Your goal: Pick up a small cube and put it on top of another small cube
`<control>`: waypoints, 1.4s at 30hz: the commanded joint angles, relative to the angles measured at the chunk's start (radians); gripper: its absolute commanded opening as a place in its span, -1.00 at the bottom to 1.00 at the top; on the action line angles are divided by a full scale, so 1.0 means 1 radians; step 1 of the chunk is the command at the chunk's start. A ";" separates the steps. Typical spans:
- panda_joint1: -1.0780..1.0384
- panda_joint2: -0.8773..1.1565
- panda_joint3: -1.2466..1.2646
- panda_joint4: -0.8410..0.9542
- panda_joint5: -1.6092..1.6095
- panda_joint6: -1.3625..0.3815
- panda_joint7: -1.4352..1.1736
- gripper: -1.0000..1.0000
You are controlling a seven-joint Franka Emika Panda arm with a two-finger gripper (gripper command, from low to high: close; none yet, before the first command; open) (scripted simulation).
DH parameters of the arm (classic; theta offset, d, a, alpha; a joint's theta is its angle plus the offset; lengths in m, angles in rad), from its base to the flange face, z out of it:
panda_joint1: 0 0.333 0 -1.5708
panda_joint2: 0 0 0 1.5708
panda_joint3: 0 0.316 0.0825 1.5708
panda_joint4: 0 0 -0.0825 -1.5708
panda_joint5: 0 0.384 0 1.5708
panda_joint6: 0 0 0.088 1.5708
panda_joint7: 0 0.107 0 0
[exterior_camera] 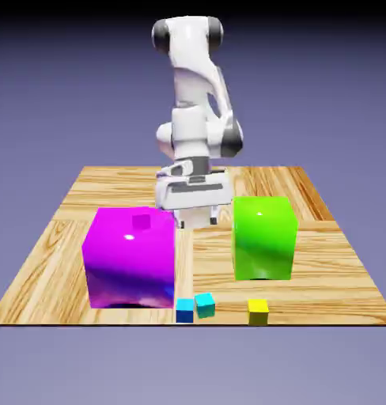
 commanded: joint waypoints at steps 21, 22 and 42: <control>0.392 0.553 -0.379 0.272 0.216 -0.221 -0.913 0.00; 0.411 0.579 -0.397 0.285 0.227 -0.232 -0.957 0.00; 0.635 0.567 -0.392 0.382 0.105 -0.335 -1.015 -1.00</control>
